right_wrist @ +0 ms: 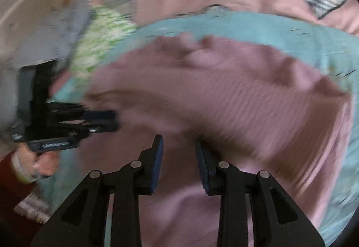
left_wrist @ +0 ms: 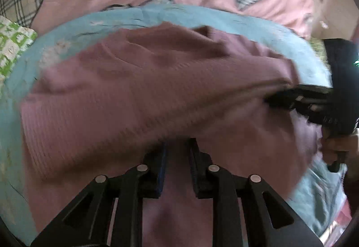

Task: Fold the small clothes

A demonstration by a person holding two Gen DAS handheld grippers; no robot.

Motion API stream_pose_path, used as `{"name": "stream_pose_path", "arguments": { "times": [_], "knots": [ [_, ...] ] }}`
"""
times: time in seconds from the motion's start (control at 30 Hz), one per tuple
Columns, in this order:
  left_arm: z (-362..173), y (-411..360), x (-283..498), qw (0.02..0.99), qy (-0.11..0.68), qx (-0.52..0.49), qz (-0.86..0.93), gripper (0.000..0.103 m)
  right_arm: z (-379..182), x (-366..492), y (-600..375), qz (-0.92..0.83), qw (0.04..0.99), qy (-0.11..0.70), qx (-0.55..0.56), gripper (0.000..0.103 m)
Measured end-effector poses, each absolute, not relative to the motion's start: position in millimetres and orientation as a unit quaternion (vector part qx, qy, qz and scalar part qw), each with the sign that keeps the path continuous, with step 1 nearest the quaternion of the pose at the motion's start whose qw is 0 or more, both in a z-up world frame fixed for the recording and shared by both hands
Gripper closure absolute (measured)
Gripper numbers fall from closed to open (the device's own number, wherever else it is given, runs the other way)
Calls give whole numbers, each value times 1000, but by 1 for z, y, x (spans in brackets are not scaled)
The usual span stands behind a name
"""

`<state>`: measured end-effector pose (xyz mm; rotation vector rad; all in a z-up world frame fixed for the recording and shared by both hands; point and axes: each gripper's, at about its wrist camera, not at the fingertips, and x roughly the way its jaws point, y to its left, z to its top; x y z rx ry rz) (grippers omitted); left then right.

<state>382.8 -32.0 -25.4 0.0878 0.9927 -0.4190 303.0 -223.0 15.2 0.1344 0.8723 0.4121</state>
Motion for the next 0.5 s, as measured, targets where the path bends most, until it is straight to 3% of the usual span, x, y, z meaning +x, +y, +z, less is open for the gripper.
{"name": "stream_pose_path", "arguments": {
  "times": [0.33,0.5],
  "knots": [
    [20,32,480,903,417,-78,-69,88,40,336,-328,15,921,309,237,72],
    [20,29,436,906,410,-64,-89,67,42,296,-318,58,922,300,236,72]
  ]
}}
